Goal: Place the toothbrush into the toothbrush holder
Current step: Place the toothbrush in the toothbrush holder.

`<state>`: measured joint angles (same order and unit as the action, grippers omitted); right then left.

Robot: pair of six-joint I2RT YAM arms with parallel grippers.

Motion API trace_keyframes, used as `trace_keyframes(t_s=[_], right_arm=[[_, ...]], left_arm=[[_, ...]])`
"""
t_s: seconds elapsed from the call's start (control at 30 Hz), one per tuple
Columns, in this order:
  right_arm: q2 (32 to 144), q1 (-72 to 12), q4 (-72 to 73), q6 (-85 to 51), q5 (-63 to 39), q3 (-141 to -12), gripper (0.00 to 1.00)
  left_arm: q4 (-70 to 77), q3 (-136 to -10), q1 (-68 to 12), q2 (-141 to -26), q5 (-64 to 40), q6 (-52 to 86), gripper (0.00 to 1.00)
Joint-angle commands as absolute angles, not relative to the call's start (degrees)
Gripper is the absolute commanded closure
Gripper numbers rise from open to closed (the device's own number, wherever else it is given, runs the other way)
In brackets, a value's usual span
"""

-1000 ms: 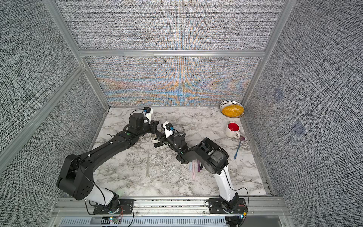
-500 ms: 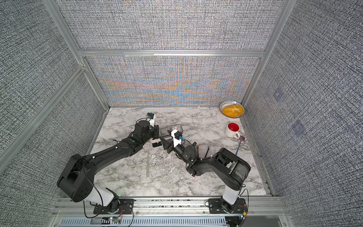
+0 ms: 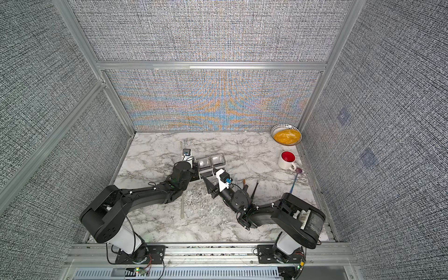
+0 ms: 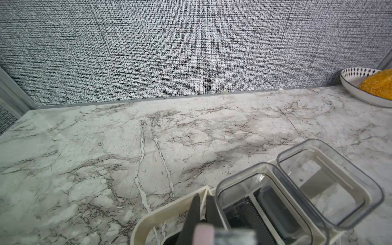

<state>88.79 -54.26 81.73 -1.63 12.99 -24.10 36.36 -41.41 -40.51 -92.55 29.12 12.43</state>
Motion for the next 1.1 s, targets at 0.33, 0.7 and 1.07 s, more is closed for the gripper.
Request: trace_keyframes(t_s=[0.33, 0.7, 1.07], right_arm=[[87.7, -55.7, 79.9, -0.2, 16.9, -23.2, 0.37], [87.9, -55.7, 79.1, -0.3, 17.1, -23.3, 0.36], [86.7, -55.8, 78.6, 0.0, 17.8, -22.0, 0.36]], left_arm=[[38.8, -41.4, -42.2, -93.1, 36.2, 15.1, 0.99], [27.6, -44.8, -42.2, -91.4, 35.8, 20.2, 0.99], [32.8, -42.1, -42.2, -93.8, 38.0, 21.2, 1.0]])
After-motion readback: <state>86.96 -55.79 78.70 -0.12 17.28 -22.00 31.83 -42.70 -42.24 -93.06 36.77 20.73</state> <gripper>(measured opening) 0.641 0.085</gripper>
